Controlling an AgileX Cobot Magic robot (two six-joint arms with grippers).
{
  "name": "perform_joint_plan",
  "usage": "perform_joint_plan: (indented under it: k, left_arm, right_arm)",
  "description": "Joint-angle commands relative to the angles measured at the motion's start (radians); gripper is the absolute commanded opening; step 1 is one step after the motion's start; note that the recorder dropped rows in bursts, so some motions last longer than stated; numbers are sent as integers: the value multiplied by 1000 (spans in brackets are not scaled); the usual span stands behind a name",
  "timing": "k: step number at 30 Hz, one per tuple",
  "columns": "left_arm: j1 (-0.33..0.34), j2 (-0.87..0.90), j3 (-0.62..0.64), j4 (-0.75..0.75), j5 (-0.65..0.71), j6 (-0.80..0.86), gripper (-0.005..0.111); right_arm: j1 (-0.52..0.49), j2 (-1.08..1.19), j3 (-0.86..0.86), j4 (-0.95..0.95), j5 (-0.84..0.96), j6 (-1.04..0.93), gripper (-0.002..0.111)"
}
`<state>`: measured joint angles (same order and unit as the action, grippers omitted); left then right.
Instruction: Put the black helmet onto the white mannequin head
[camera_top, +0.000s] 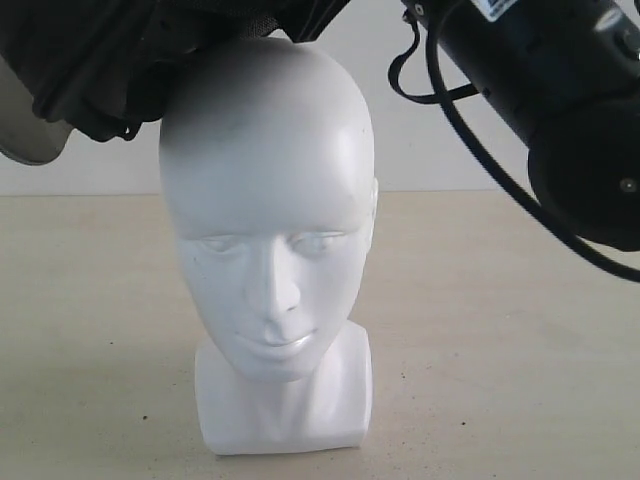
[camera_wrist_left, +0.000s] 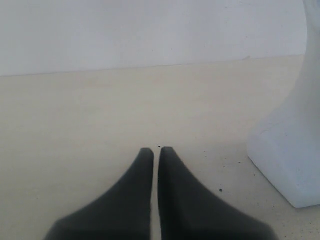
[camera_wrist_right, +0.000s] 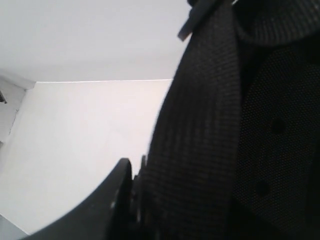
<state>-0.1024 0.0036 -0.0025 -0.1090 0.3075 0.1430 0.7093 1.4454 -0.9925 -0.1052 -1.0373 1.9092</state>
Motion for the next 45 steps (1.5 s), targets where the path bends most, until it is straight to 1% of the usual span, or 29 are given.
perform_joint_plan:
  k: [1,9,15,19,23,30,38,45]
  left_arm:
    - [2,-4,2,-6,-4,2,5]
    - [2,-4,2,-6,-4,2,5]
    - [2,-4,2,-6,-4,2,5]
    - [2,-4,2,-6,-4,2,5]
    - [2,-4,2,-6,-4,2,5]
    - [2,-4,2,-6,-4,2,5]
    - [2,-4,2,-6,-4,2,5]
    - [2,-4,2,-6,-4,2,5]
  right_arm:
    - [-2,-29,-4,26,-63,-9,0]
    - [-2,-29,-4,10,-35,-17,0]
    - [-61,-29,-4,-65,-27,-4,0]
    - [-63,-29,-4,-70,-34,17,0]
    - [-63,-29,-4,-62,20,21,0]
    - [-63,-47,89,22,3,-12,0]
    - [-63,-53,155,39,-81,1,0]
    - [-63,-84,192,34,-76,-5,0]
